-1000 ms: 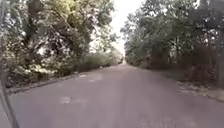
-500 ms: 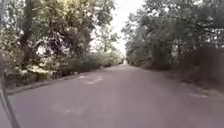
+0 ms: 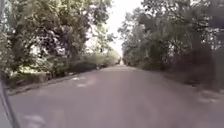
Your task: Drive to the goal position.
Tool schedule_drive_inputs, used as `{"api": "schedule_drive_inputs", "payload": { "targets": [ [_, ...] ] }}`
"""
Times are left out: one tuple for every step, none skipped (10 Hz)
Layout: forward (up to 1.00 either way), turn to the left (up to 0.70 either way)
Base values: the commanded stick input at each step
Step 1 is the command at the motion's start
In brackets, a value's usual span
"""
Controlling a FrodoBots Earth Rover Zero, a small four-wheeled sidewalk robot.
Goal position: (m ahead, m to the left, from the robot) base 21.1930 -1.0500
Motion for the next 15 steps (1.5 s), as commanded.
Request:
{"api": "schedule_drive_inputs", "payload": {
  "targets": [
    [0.70,0.00],
    [0.70,0.00],
    [0.70,0.00],
    [0.70,0.00],
    [0.70,0.00],
    [0.70,0.00],
    [0.70,0.00],
    [0.70,0.00],
    [0.70,0.00],
    [0.70,0.00],
    [0.70,0.00],
    [0.70,0.00],
    [0.70,0.00],
    [0.70,0.00],
    [0.70,0.00]
  ]
}}
